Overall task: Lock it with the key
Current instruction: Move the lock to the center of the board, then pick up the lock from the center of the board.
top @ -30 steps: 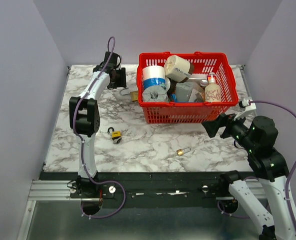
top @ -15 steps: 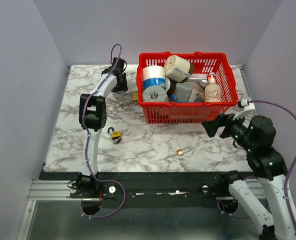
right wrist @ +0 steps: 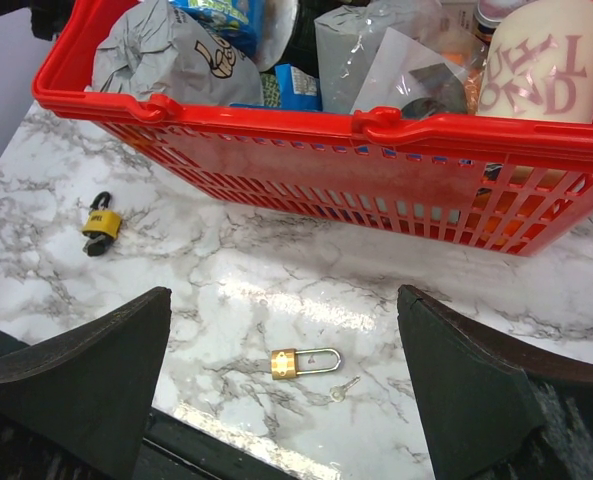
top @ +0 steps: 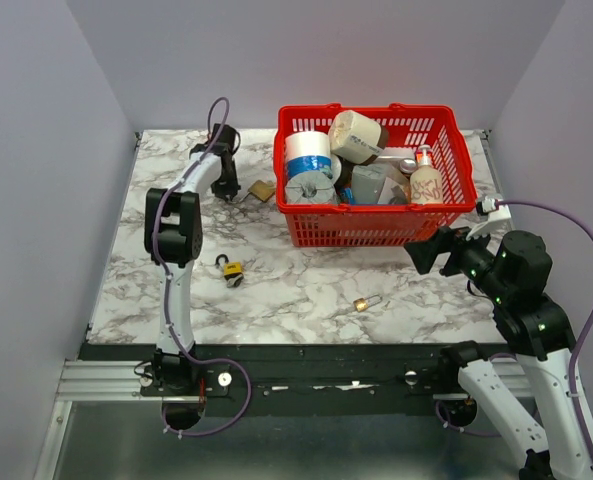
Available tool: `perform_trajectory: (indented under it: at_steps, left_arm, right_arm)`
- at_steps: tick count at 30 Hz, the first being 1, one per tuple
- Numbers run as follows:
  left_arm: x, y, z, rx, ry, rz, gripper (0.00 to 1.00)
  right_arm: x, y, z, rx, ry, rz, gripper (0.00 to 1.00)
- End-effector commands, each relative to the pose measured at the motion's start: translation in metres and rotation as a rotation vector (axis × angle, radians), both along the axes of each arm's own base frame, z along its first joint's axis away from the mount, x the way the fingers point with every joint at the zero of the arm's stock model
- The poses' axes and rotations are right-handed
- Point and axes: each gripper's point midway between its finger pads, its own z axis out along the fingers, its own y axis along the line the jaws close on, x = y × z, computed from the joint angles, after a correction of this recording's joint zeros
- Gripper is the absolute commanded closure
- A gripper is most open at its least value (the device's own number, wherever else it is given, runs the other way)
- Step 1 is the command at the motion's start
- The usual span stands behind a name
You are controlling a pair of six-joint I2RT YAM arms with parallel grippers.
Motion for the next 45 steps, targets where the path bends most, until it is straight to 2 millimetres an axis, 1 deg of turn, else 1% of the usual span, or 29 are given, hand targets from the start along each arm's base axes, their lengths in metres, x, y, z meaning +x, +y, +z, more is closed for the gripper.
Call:
perform_trajectory:
  at_steps: [1, 2, 3, 4, 5, 6, 7, 8, 9, 11, 13, 14, 15, 16, 17, 18, 19, 20, 21, 22, 24, 27, 29, 35, 37, 41, 43, 44, 45]
  left_arm:
    - [-0.067, 0.064, -0.017, 0.076, 0.199, 0.04, 0.77]
    - [-0.073, 0.069, -0.017, 0.08, 0.209, 0.039, 0.83]
    - [-0.086, 0.075, -0.024, 0.092, 0.243, 0.015, 0.85]
    - [-0.089, 0.086, -0.017, 0.098, 0.229, 0.027, 0.88]
    - [-0.093, 0.086, -0.018, 0.098, 0.233, 0.011, 0.93]
    - [-0.102, 0.1, -0.022, 0.093, 0.254, 0.024, 0.95]
    - [-0.104, 0.105, -0.019, 0.099, 0.252, -0.008, 0.98]
    - [-0.107, 0.115, -0.018, 0.116, 0.256, -0.012, 1.0]
    - [-0.109, 0.118, -0.02, 0.116, 0.26, -0.035, 1.0]
    - [-0.106, 0.126, -0.014, 0.158, 0.251, -0.146, 0.98]
    - [-0.098, 0.119, 0.001, 0.136, 0.211, -0.242, 0.87]
    - [-0.094, 0.118, 0.009, 0.141, 0.184, -0.314, 0.7]
    - [-0.093, 0.114, 0.016, 0.133, 0.155, -0.361, 0.61]
    - [-0.085, 0.104, 0.038, 0.105, 0.07, -0.411, 0.49]
    - [-0.082, 0.101, 0.048, 0.115, 0.027, -0.48, 0.26]
    - [-0.082, 0.096, 0.057, 0.106, -0.008, -0.52, 0.18]
    - [-0.083, 0.082, 0.075, 0.056, -0.063, -0.587, 0.15]
    - [-0.083, 0.076, 0.083, 0.045, -0.088, -0.636, 0.07]
    - [-0.081, 0.073, 0.093, 0.051, -0.119, -0.701, 0.05]
    - [-0.089, 0.06, 0.1, -0.016, -0.137, -0.769, 0.03]
    - [-0.09, 0.053, 0.107, -0.029, -0.164, -0.865, 0.01]
    - [-0.096, 0.049, 0.096, -0.062, -0.156, -0.932, 0.01]
    - [-0.092, 0.049, 0.087, -0.053, -0.154, -0.946, 0.02]
    - [-0.085, 0.04, 0.054, -0.054, -0.067, -0.839, 0.01]
    - [-0.087, 0.04, 0.04, -0.046, -0.031, -0.843, 0.01]
    - [-0.09, 0.034, 0.026, -0.032, 0.002, -0.87, 0.01]
    - [-0.092, 0.038, 0.017, -0.016, 0.019, -0.865, 0.01]
    - [-0.094, 0.026, 0.014, -0.012, 0.024, -0.895, 0.01]
    - [-0.096, 0.025, 0.009, -0.012, 0.036, -0.897, 0.01]
  right_arm:
    - [0.002, -0.003, -0.001, -0.005, -0.018, -0.017, 0.0]
    - [0.002, -0.003, -0.002, -0.003, -0.014, -0.015, 0.0]
    - [0.001, -0.002, -0.003, 0.002, -0.012, -0.013, 0.0]
    - [0.001, -0.002, -0.004, 0.006, -0.01, -0.012, 0.0]
    - [0.001, -0.001, -0.004, 0.009, -0.009, -0.009, 0.0]
    - [0.0, 0.0, -0.006, 0.013, -0.004, -0.005, 0.0]
    - [0.0, 0.0, -0.006, 0.015, -0.007, -0.004, 0.0]
    - [-0.001, 0.0, -0.006, 0.017, -0.007, -0.003, 0.0]
    - [-0.001, 0.0, -0.005, 0.019, -0.008, -0.003, 0.0]
    - [-0.002, 0.001, -0.005, 0.019, -0.012, 0.001, 0.0]
    - [-0.002, 0.002, -0.005, 0.02, -0.012, 0.008, 0.0]
    - [-0.003, 0.002, -0.005, 0.022, -0.013, 0.007, 0.0]
    - [-0.003, 0.002, -0.006, 0.021, -0.012, 0.011, 0.0]
    - [-0.004, 0.003, -0.006, 0.023, -0.011, 0.018, 0.0]
    - [-0.004, 0.004, -0.006, 0.024, -0.008, 0.024, 0.0]
    - [-0.004, 0.005, -0.005, 0.023, -0.015, 0.031, 0.0]
    - [-0.004, 0.007, -0.004, 0.026, -0.021, 0.042, 0.0]
    - [-0.005, 0.008, -0.003, 0.026, -0.021, 0.048, 0.0]
    - [-0.006, 0.009, -0.002, 0.028, -0.024, 0.056, 0.0]
    - [-0.005, 0.011, -0.003, 0.029, -0.02, 0.068, 0.0]
    - [-0.006, 0.013, -0.002, 0.031, -0.018, 0.08, 0.0]
    - [-0.006, 0.015, -0.002, 0.028, -0.019, 0.094, 0.0]
    - [-0.006, 0.015, -0.001, 0.023, -0.021, 0.097, 0.0]
    - [-0.005, 0.012, -0.005, 0.011, -0.01, 0.085, 0.0]
    - [-0.005, 0.013, -0.007, 0.012, -0.003, 0.088, 0.0]
    - [-0.003, 0.013, -0.011, 0.011, 0.013, 0.082, 0.0]
    - [-0.001, 0.012, -0.011, 0.007, 0.017, 0.077, 0.0]
    - [-0.001, 0.011, -0.012, 0.006, 0.018, 0.074, 0.0]
    - [-0.001, 0.012, -0.011, 0.005, 0.014, 0.076, 0.0]
